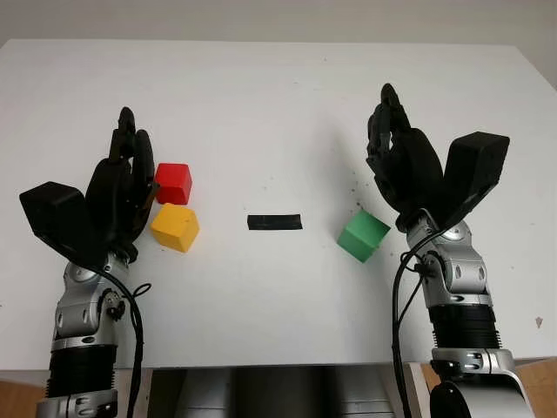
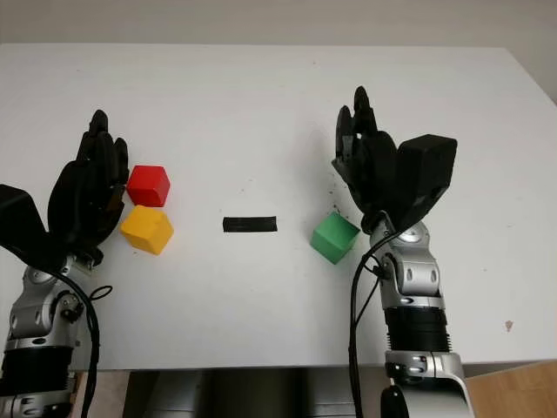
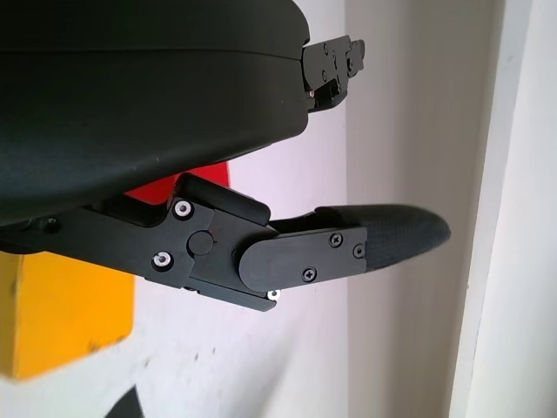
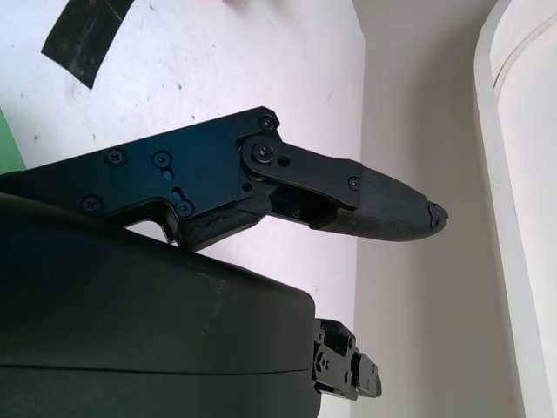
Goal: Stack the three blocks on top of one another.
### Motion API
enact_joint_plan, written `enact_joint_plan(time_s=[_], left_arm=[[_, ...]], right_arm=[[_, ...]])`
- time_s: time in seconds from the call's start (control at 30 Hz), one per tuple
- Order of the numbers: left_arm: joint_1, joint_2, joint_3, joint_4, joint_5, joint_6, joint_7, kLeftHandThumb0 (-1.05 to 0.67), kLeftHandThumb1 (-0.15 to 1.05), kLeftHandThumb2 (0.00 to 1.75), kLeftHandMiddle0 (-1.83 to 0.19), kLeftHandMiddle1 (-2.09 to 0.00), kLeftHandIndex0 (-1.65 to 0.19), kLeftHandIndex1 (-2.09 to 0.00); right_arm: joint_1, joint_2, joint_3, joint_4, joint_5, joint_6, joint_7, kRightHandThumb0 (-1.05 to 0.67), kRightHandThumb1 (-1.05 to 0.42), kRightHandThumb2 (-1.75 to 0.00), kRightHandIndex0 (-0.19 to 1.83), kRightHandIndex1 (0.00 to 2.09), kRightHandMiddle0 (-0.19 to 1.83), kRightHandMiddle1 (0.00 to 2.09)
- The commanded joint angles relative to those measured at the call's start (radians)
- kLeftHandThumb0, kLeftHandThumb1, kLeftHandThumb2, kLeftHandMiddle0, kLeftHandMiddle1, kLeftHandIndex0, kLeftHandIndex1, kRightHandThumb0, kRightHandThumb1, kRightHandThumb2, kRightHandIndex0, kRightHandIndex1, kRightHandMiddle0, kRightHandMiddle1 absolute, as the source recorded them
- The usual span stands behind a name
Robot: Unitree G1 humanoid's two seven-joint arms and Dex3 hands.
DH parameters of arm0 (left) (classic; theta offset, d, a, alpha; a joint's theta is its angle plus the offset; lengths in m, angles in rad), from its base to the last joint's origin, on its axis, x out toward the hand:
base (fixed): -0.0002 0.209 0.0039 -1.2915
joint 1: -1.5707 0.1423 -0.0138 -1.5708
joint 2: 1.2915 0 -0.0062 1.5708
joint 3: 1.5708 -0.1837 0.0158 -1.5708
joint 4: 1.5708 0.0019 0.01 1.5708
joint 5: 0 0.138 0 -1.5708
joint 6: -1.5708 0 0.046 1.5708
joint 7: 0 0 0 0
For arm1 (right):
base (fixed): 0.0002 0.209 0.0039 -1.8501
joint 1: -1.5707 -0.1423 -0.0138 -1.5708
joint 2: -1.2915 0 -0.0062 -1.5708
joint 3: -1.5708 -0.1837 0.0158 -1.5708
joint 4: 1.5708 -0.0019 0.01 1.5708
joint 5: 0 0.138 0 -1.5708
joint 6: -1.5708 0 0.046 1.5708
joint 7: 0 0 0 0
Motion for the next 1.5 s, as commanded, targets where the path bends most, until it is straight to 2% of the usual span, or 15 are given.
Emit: enact_joint_plan(time_s=[0.0,0.13,0.17,0.27,0.43,0.6,0.87,1.1,1.47], left_arm=[[-0.038,0.044,0.014,-0.007,0.017,0.001,0.005,-0.68,1.05,0.30,0.11,-0.06,0.09,-0.07],[-0.065,0.152,-0.021,0.000,0.153,-0.028,0.020,-0.61,1.05,0.17,-0.09,-0.11,-0.02,-0.11],[-0.077,0.188,-0.032,0.013,0.196,-0.048,0.019,-0.61,1.04,0.12,-0.19,-0.11,-0.11,-0.14],[-0.117,0.279,-0.057,0.045,0.283,-0.077,-0.003,-0.60,1.01,0.06,-0.30,-0.11,-0.24,-0.18],[-0.184,0.410,-0.121,0.116,0.389,-0.115,-0.089,-0.59,0.96,0.04,-0.25,-0.06,-0.28,-0.18],[-0.261,0.519,-0.241,0.158,0.564,-0.119,-0.156,-0.70,0.96,0.05,-0.04,-0.02,-0.30,-0.12],[-0.377,0.581,-0.387,0.206,0.742,-0.146,-0.270,-0.73,0.92,0.04,0.04,-0.04,-0.37,-0.11],[-0.455,0.573,-0.470,0.233,0.850,-0.156,-0.330,-0.73,0.89,0.04,0.05,-0.05,-0.44,-0.13],[-0.525,0.574,-0.507,0.265,0.866,-0.196,-0.429,-0.72,0.85,0.05,0.10,-0.04,-0.45,-0.13]], right_arm=[[-0.029,-0.019,-0.005,0.009,-0.006,-0.025,0.009,-0.73,-1.05,-0.70,-0.19,0.00,-0.19,0.00],[-0.046,-0.027,-0.004,0.002,-0.005,-0.025,0.018,-0.73,-1.05,-0.71,-0.19,0.00,-0.19,0.00],[-0.050,-0.030,-0.004,0.001,-0.006,-0.026,0.022,-0.74,-1.05,-0.71,-0.19,0.00,-0.19,0.00],[-0.061,-0.032,-0.006,-0.007,-0.007,-0.022,0.017,-0.74,-1.05,-0.70,-0.19,0.00,-0.19,0.00],[-0.069,-0.041,-0.004,-0.012,-0.007,-0.017,0.023,-0.76,-1.05,-0.68,-0.19,0.00,-0.19,0.00],[-0.065,-0.041,-0.003,-0.018,-0.007,-0.018,0.027,-0.76,-1.05,-0.68,-0.19,0.00,-0.19,0.00],[-0.056,-0.047,-0.006,-0.030,-0.007,-0.008,0.031,-0.76,-1.05,-0.69,-0.19,0.00,-0.19,0.00],[-0.058,-0.052,-0.004,-0.029,-0.005,-0.001,0.033,-0.77,-1.05,-0.70,-0.19,0.00,-0.19,0.00],[-0.061,-0.050,-0.002,-0.024,-0.008,-0.008,0.034,-0.77,-1.05,-0.70,-0.19,0.00,-0.19,0.00]])
